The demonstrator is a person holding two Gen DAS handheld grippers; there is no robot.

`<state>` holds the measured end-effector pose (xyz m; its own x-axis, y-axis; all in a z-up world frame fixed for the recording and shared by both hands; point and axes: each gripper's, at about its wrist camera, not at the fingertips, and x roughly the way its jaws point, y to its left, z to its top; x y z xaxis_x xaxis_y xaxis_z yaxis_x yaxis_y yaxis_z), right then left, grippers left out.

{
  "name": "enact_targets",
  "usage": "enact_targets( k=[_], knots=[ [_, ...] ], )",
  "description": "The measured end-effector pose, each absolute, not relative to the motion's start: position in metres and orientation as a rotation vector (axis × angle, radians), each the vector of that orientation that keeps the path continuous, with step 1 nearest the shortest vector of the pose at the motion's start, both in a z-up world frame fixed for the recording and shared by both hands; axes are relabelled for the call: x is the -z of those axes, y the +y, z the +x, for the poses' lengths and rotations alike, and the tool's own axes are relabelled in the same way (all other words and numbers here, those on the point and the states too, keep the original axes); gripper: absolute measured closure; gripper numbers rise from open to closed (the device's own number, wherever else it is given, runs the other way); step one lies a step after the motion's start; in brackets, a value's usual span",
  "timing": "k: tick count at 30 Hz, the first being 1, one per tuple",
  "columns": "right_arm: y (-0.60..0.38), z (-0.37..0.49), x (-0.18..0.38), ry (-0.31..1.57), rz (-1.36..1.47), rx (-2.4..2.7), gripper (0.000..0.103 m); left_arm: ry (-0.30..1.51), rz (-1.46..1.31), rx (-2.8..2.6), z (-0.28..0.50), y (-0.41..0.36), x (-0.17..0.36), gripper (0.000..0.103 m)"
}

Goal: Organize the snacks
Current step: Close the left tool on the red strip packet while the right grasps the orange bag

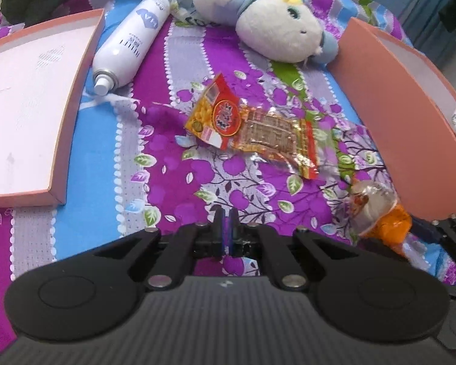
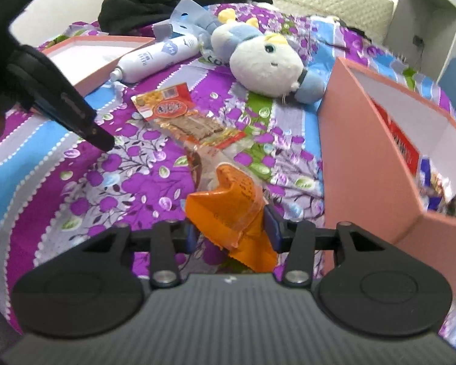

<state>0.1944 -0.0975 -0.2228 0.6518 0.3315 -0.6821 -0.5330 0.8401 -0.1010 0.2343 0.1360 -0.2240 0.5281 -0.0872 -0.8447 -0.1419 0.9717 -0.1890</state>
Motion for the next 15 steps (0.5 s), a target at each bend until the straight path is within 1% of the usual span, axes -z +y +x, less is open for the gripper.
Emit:
enact_targets(
  k=[1,2,3,4,5,6,7,10,12,15],
  knots=[
    [-0.099,0.194,0.223,0.705,-0.294,-0.501,0.053,1.008,-0.247,-0.032,0.233,0.136,0.223,0.102],
    [-0.100,0.193,0.222,0.707,-0.282,-0.506,0.047,1.003,-0.247,-0.030,0.233,0.137,0.222,0.102],
    [-0.102,0.192,0.221,0.711,-0.264,-0.511,0.038,0.991,-0.248,-0.027,0.233,0.138,0.220,0.101],
    [-0.104,0.191,0.220,0.714,-0.238,-0.517,0.032,0.986,-0.249,-0.021,0.234,0.138,0.219,0.101],
    [-0.106,0.189,0.219,0.715,-0.213,-0.524,0.024,0.983,-0.248,-0.014,0.237,0.138,0.219,0.101],
    [-0.109,0.188,0.218,0.717,-0.183,-0.534,0.019,0.977,-0.242,-0.007,0.240,0.138,0.218,0.096],
    [-0.111,0.187,0.217,0.720,-0.157,-0.541,0.019,0.976,-0.236,-0.006,0.245,0.137,0.219,0.094],
    [-0.117,0.184,0.213,0.722,-0.103,-0.551,0.019,0.967,-0.230,0.023,0.258,0.135,0.219,0.078],
    [-0.120,0.183,0.210,0.714,-0.075,-0.550,0.019,0.949,-0.231,0.048,0.266,0.132,0.217,0.053],
    [-0.123,0.183,0.207,0.687,-0.060,-0.557,0.019,0.920,-0.188,0.066,0.279,0.120,0.213,0.039]
  ],
)
